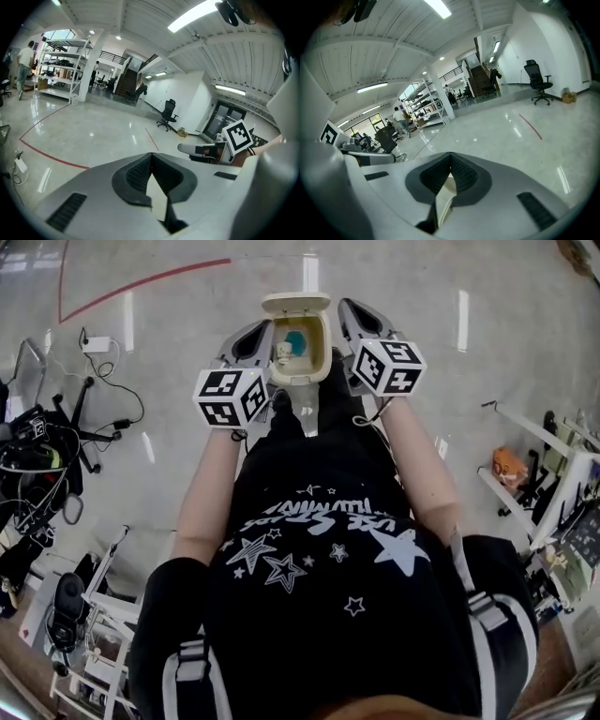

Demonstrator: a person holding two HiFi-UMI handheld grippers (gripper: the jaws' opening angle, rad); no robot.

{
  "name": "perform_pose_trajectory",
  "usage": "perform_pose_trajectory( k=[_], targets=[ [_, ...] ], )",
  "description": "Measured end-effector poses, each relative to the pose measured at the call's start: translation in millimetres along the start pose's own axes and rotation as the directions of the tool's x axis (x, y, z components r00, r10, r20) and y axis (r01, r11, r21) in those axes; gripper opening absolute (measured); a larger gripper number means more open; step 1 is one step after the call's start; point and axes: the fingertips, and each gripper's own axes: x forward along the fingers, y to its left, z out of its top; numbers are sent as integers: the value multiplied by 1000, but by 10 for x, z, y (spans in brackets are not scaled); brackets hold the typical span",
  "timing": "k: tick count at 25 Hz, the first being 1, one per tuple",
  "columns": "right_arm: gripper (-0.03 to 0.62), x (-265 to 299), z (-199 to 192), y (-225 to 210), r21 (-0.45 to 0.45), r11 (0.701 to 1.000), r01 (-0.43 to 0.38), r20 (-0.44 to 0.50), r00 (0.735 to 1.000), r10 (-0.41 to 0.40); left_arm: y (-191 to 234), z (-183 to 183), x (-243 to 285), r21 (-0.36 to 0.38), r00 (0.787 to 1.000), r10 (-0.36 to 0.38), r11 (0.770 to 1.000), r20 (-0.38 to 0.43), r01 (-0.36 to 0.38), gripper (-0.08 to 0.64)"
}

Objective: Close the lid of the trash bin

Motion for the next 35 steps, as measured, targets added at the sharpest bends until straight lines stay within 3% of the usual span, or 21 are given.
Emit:
perform_pose_trajectory(
  k=[11, 18, 29, 35],
  targets=[
    [5, 632, -302, -539, 26, 1000, -10, -101, 995, 12, 364, -298, 812, -6, 995, 53, 999, -90, -54, 11],
    [5, 981, -615, -640, 43, 998, -41, -162, 986, 47, 660, -522, 1153, -24, 988, 104, 994, -114, -108, 11],
    [5, 1272, -923, -638, 31, 994, -103, -244, 964, 108, 1097, -792, 1407, 26, 973, 174, 985, -153, -172, 11],
    [5, 1291, -961, -672, -27, 995, -94, -247, 965, 84, 1124, -853, 1405, 32, 975, 161, 987, -152, -158, 11]
  ],
)
